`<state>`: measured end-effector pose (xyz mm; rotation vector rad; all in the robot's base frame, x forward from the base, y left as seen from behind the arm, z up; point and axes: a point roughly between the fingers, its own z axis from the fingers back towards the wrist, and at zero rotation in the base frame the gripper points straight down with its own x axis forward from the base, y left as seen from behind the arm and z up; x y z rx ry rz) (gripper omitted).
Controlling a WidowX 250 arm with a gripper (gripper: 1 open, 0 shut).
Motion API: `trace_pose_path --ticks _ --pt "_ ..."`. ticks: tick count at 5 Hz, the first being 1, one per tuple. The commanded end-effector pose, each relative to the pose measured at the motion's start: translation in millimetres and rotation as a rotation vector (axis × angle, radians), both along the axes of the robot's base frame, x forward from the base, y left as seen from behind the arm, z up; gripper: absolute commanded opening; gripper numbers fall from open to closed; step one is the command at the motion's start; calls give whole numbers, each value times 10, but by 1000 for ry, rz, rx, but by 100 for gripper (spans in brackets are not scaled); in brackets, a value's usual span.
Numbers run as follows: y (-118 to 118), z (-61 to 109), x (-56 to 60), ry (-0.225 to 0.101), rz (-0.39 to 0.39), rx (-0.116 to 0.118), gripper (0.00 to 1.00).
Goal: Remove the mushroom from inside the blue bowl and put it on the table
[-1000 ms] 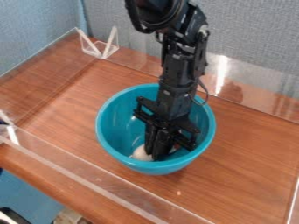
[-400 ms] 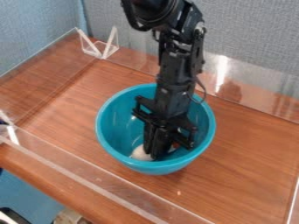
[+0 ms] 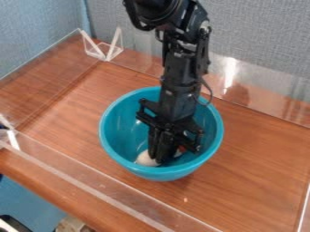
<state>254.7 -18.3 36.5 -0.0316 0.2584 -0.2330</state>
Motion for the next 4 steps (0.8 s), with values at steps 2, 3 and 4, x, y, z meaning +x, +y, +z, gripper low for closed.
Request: trace_pose_path --ticks 2,3,4 --pt "67 249 112 -90 3 -10 0" --pt "79 266 119 -92 6 -13 0" --pt "100 366 115 -105 6 -16 0"
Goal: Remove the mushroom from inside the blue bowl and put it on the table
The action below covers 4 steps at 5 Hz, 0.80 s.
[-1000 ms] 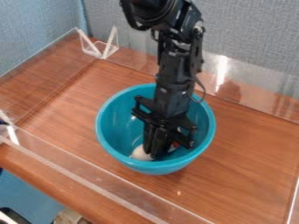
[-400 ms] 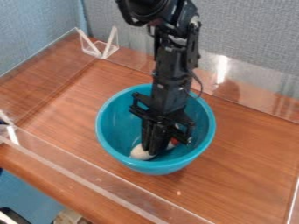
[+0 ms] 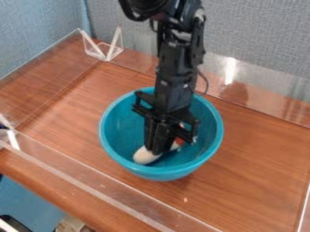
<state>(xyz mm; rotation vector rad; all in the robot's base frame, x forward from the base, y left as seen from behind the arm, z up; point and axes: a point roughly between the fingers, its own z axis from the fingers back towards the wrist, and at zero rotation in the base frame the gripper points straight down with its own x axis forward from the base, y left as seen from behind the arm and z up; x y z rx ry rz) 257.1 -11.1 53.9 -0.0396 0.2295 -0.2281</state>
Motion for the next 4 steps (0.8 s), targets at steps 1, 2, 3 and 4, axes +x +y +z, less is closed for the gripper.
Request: trace_pose_path --ticks 1,2,3,4 --pt "48 285 88 -89 -1 -8 0" --pt "74 360 84 -98 -2 -9 0" --pt "115 406 85 -104 0 -8 0" --pt "191 534 91 -123 10 -9 0"
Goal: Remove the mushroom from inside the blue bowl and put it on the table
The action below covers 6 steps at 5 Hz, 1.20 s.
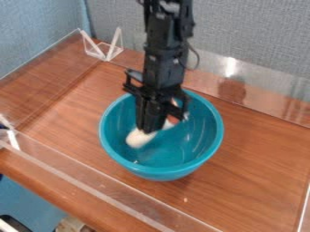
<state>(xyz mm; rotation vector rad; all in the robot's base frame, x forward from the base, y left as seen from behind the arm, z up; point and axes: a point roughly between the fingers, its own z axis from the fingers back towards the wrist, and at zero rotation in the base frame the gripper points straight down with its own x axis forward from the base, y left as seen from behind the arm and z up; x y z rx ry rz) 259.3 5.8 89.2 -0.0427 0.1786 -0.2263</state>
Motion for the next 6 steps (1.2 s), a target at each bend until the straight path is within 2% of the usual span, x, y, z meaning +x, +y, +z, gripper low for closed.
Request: trace_pose_path --ticks 1,2,6 --pt "298 456 135 -112 62 7 0" --pt "452 501 201 -120 85 13 0" --pt "617 428 305 -133 82 24 0"
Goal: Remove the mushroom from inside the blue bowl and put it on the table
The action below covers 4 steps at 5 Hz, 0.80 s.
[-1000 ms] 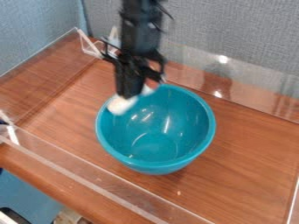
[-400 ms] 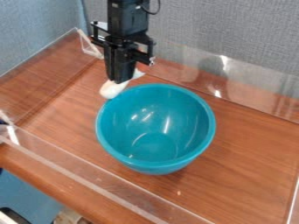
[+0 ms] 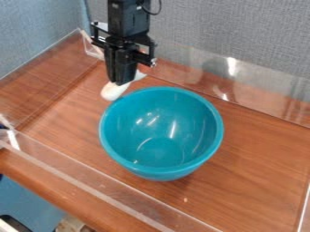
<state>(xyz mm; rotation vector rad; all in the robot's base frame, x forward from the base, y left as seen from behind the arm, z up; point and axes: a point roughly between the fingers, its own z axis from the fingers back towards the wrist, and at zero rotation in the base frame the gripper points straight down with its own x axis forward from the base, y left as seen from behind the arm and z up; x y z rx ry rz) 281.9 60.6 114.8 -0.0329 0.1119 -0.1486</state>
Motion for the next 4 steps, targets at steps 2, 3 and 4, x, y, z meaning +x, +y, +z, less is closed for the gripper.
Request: trace_pose_path --ticks 2,3,4 --pt "129 143 116 -74 0 21 0" --pt "155 124 138 -78 -2 23 0" --pt "179 104 158 -81 -5 24 0"
